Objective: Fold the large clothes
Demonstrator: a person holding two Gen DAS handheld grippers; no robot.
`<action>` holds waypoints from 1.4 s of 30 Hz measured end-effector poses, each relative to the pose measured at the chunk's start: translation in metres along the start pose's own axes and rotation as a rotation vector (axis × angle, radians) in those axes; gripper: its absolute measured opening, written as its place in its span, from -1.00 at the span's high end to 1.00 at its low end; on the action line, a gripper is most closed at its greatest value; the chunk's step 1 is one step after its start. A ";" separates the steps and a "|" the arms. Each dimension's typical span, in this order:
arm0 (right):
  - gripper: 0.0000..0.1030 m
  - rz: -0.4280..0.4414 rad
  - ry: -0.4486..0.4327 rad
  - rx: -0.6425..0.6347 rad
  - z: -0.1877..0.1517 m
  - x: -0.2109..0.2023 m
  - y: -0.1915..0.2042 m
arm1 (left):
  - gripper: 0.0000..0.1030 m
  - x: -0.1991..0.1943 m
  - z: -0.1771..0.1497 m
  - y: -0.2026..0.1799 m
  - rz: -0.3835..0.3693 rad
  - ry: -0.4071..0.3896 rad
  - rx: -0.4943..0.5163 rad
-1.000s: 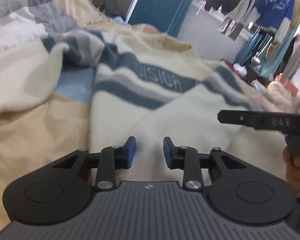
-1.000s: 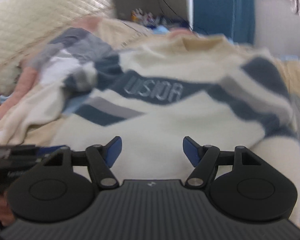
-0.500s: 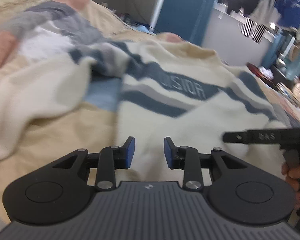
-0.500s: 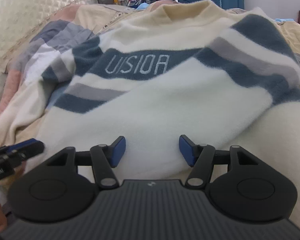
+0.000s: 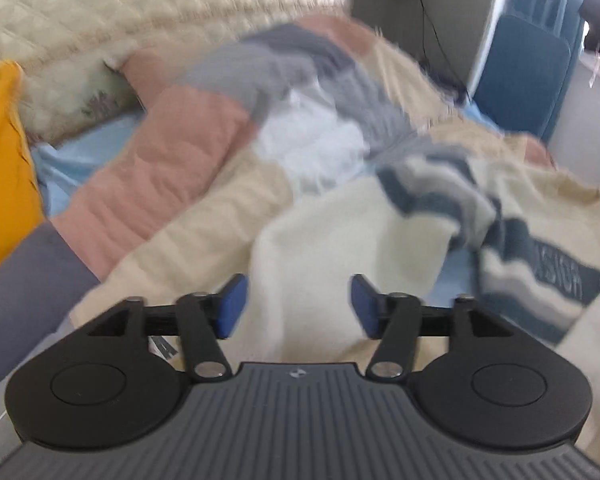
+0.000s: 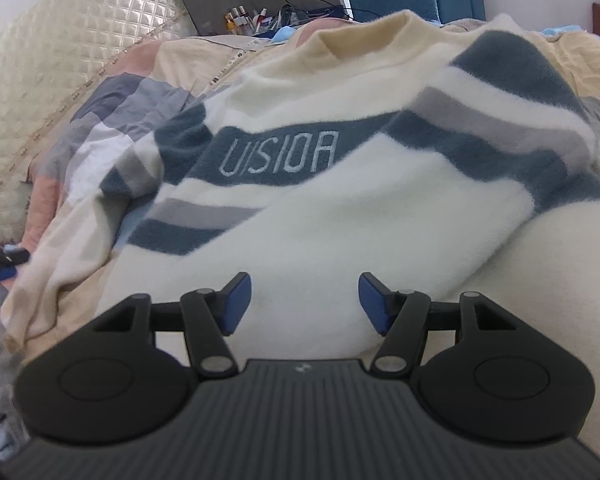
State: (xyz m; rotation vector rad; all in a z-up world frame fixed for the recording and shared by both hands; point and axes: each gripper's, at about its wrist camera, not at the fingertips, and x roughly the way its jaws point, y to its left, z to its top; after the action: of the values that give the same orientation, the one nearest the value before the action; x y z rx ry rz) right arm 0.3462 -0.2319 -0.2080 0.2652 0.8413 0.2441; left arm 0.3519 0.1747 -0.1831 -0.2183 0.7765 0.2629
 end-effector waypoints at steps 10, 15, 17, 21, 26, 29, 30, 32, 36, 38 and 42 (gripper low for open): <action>-0.20 0.016 -0.048 0.034 0.008 0.002 -0.007 | 0.09 0.049 -0.007 0.012 0.193 0.080 0.024; -0.21 0.021 -0.035 0.114 0.008 0.001 -0.021 | 0.82 0.030 0.012 0.008 0.139 0.083 0.044; -0.21 0.021 -0.044 0.125 0.008 -0.002 -0.022 | 0.82 0.007 0.026 -0.002 0.127 0.048 0.082; -0.21 0.006 -0.095 0.109 0.011 -0.011 -0.019 | 0.83 -0.039 0.061 -0.038 0.125 -0.034 0.220; -0.21 0.001 -0.120 0.144 0.013 -0.021 -0.026 | 0.83 -0.103 0.103 -0.109 0.068 -0.129 0.396; -0.21 0.003 -0.143 0.173 0.012 -0.034 -0.032 | 0.83 -0.140 0.112 -0.166 -0.013 -0.166 0.496; -0.22 0.004 -0.162 0.179 0.011 -0.040 -0.035 | 0.83 -0.150 0.111 -0.185 -0.038 -0.168 0.527; -0.21 0.004 -0.184 0.191 0.008 -0.050 -0.040 | 0.83 -0.168 0.104 -0.226 -0.101 -0.174 0.591; -0.23 -0.017 -0.226 0.229 0.002 -0.068 -0.058 | 0.83 -0.185 0.078 -0.296 -0.220 -0.176 0.647; -0.25 -0.030 -0.239 0.246 0.000 -0.074 -0.067 | 0.83 -0.181 0.062 -0.322 -0.278 -0.160 0.639; -0.26 -0.043 -0.255 0.292 -0.004 -0.086 -0.086 | 0.83 -0.157 0.019 -0.356 -0.384 -0.077 0.587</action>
State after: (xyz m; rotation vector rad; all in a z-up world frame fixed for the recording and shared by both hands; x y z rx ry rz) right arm 0.2970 -0.3394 -0.1790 0.5390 0.6267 0.0439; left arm 0.3687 -0.1798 -0.0234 0.1980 0.6894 -0.3200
